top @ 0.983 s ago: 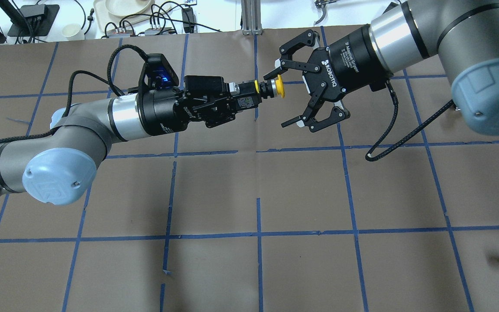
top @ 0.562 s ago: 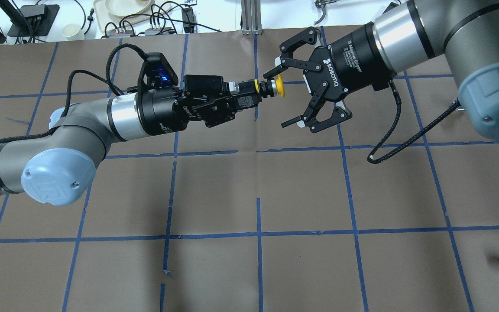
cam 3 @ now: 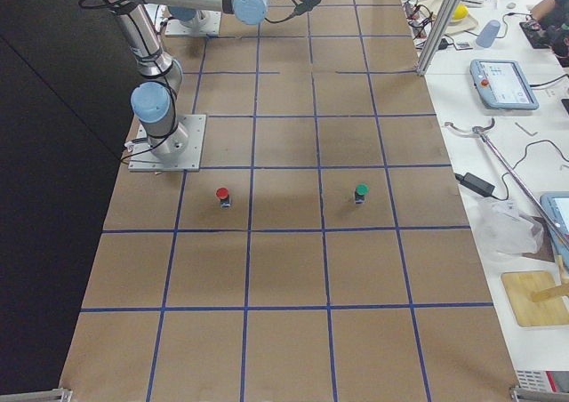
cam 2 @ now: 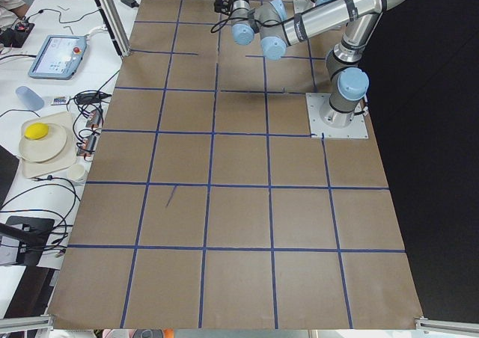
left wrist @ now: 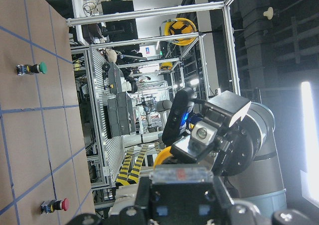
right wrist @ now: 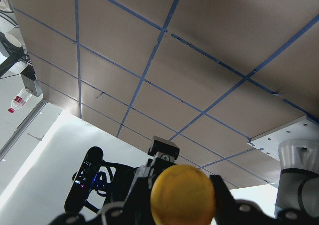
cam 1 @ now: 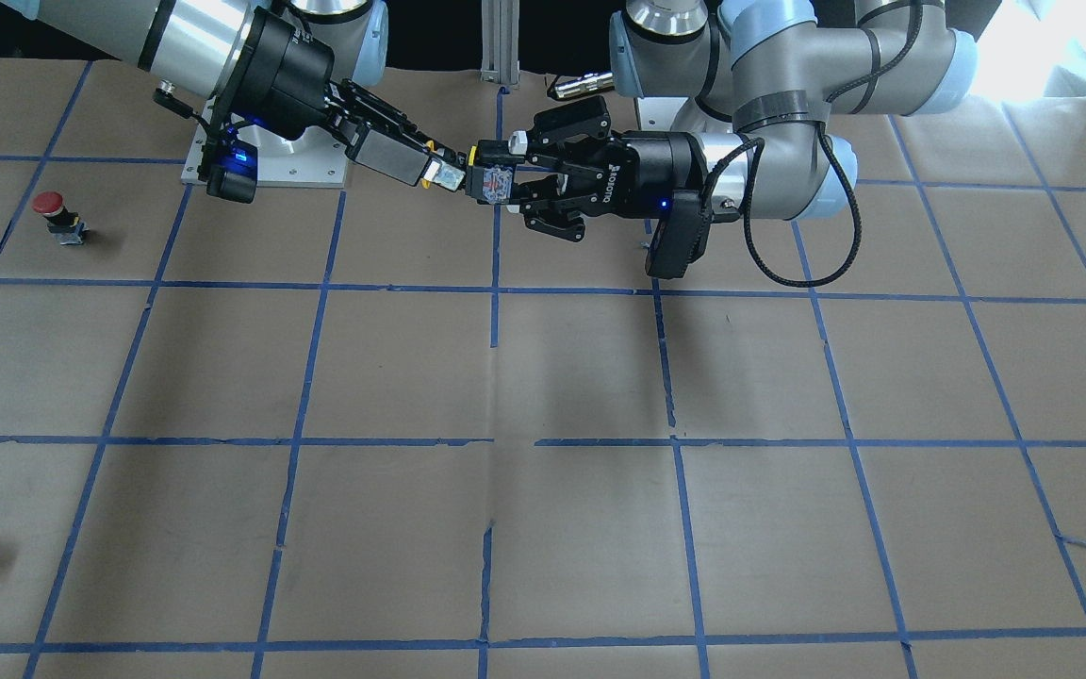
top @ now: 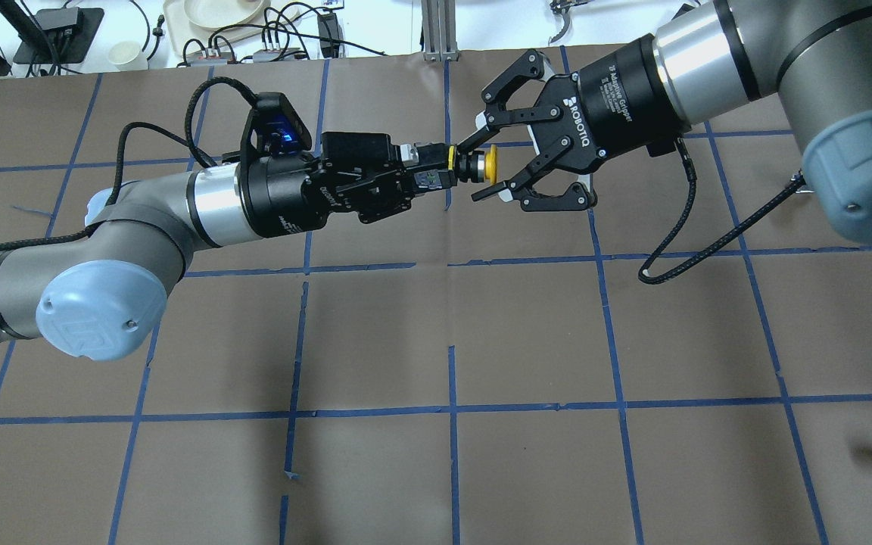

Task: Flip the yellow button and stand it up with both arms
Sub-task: 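Close the right gripper on the yellow button's body beside the left gripper, then open the left gripper and pull it back while the right gripper holds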

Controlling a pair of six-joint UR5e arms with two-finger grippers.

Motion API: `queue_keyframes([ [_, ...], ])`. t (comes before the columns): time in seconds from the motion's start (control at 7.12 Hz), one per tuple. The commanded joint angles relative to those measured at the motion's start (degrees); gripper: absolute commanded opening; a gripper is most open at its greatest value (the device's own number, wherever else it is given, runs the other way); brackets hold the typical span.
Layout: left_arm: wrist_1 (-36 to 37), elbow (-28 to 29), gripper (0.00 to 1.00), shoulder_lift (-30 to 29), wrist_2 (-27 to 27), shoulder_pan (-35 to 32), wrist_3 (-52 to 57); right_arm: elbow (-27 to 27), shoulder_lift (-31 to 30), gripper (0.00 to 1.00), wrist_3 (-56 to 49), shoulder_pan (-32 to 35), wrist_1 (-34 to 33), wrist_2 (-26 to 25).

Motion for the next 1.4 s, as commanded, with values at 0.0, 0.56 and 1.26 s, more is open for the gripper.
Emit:
queue_keyframes([
  [0.0,-0.1,0.1,0.38,-0.1,0.2,0.0,0.1,-0.1,0.1,0.2,0.0,-0.2,-0.2,0.0],
  [0.56,0.0,0.7,1.0,-0.1,0.8,0.1,-1.0,-0.3,0.2,0.11,1.1,-0.5,-0.3,-0.1],
  [1.26,17.0,9.1,0.99,-2.7,22.1,1.0,-28.6,-3.1,0.5,0.06,-17.1,-11.1,0.0,-11.7],
])
